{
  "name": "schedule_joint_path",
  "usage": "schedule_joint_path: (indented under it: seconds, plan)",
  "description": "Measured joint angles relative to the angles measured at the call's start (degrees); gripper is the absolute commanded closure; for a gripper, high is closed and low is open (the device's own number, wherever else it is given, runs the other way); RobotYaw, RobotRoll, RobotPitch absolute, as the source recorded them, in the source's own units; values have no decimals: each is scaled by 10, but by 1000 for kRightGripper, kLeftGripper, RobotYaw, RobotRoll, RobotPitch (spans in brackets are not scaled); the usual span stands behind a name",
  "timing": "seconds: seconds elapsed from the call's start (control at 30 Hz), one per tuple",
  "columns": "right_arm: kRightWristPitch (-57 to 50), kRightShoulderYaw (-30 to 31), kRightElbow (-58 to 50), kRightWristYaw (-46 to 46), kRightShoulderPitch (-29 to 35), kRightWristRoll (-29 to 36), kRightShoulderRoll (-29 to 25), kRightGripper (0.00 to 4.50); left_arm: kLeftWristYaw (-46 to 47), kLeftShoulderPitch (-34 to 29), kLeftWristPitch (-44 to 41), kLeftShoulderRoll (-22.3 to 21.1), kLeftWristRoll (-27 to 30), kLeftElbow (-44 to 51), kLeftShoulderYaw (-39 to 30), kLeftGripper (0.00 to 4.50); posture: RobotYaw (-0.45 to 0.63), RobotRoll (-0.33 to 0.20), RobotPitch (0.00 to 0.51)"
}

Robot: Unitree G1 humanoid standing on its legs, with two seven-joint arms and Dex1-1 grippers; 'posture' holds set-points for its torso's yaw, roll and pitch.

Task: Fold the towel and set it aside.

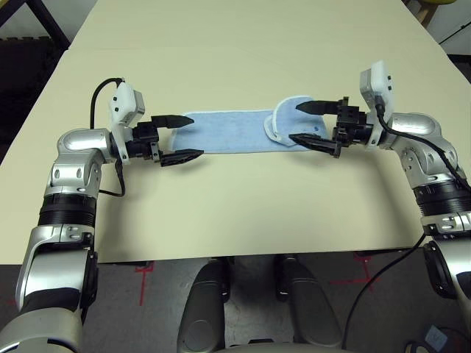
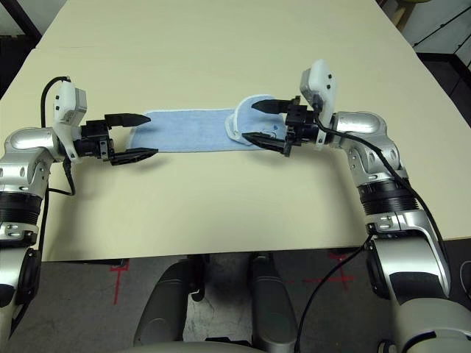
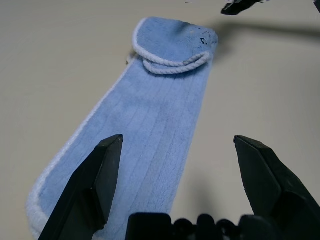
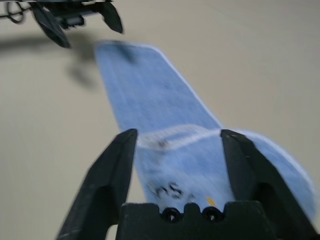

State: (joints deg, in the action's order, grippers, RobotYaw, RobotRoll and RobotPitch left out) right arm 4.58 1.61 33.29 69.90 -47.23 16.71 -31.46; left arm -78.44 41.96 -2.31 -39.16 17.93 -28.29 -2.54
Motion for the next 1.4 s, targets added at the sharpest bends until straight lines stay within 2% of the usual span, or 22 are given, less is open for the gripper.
schedule_joint_path:
  seconds: [0.27, 0.4, 0.6, 0.73, 1.0, 1.23, 1.4]
  plan:
    - [86, -1, 133, 21, -49, -25, 4, 4453, 4, 0, 17, 1, -1, -12, 0, 0, -31, 0, 226]
    - [100, -1, 168, 20, -69, -36, 17, 4453, 3, 0, 17, 1, -1, -14, 0, 0, -31, 0, 224]
    - [127, 3, 232, -2, -95, -69, 74, 4453, 3, 1, 17, 2, -1, -14, 3, 0, -11, 0, 229]
    - [148, 3, 280, -29, -109, -91, 90, 4453, 5, 1, 17, 2, -1, -14, 3, 0, -10, 0, 233]
    - [197, 2, 327, -70, -91, -128, 102, 4453, 13, 0, 11, 3, 0, 2, 3, 0, 1, 0, 234]
    - [187, -26, 326, -71, -89, -108, 109, 4453, 15, 0, 8, 3, 0, 5, 3, 0, -9, 0, 230]
    - [127, -68, 325, -99, -138, -77, 112, 4453, 15, 2, 8, 3, 0, 4, 3, 0, -19, 0, 234]
